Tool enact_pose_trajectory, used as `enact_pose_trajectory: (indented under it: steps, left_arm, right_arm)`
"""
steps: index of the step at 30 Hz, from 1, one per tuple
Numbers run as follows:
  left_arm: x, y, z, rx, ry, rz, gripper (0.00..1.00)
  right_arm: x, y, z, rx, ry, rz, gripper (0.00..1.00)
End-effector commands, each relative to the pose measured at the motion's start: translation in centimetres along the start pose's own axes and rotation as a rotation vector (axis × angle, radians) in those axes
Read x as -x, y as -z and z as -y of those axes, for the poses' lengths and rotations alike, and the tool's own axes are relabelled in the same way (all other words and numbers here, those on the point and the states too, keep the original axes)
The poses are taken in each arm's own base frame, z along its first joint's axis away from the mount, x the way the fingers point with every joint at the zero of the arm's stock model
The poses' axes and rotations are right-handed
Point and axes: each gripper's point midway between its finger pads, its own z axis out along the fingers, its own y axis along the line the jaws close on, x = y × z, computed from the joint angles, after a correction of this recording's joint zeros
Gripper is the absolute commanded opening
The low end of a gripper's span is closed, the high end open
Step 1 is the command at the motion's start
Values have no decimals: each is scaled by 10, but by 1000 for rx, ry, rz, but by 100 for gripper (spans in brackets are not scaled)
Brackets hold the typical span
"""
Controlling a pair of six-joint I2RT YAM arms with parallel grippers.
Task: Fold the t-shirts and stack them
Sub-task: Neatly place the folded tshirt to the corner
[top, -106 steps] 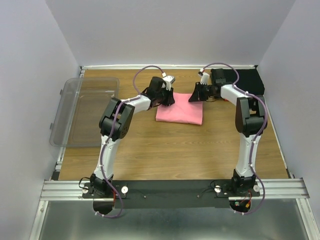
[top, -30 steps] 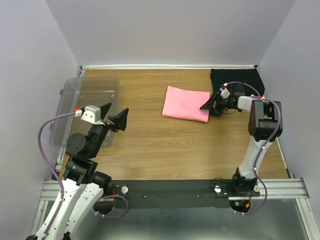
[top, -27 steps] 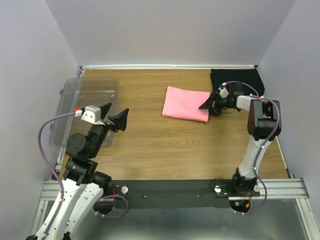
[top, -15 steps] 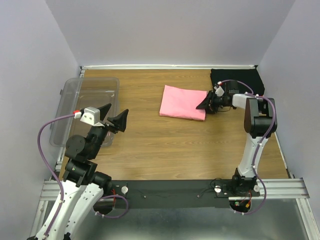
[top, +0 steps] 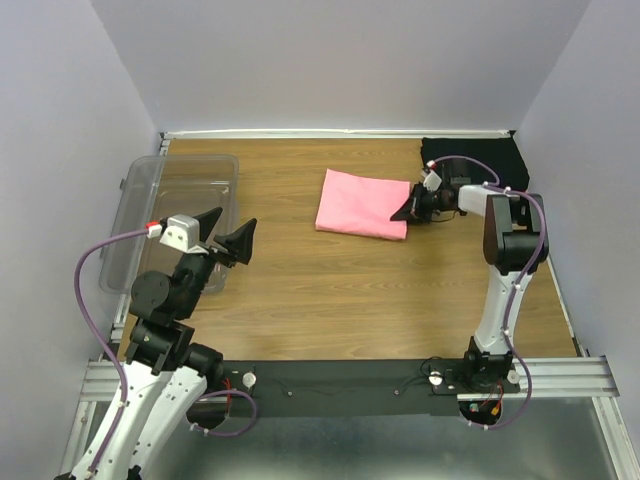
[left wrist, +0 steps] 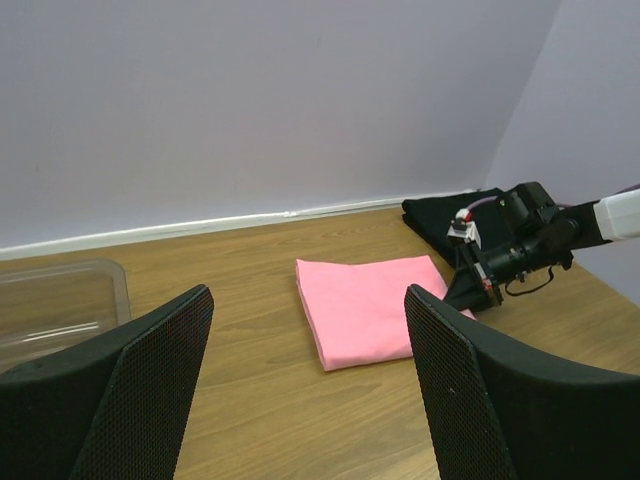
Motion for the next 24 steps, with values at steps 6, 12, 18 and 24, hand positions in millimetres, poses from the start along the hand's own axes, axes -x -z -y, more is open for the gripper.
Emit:
enact_pose_trajectory:
  steps: [6,12,18,24]
  left_arm:
    - [4,5,3,-20,-4,23,85]
    - [8,7,5,-26,-5,36,85]
    - [8,7,6,-34,-5,35,85]
    - [6,6,6,-35,-7,31,85]
  right_arm:
    - [63,47,-55,-57,317,126,0]
    - [82,59,-67,-93,396,119,1]
    - [114,80,-79,-182,508,144,1]
    - [138,96,-77,-290,623,149,1]
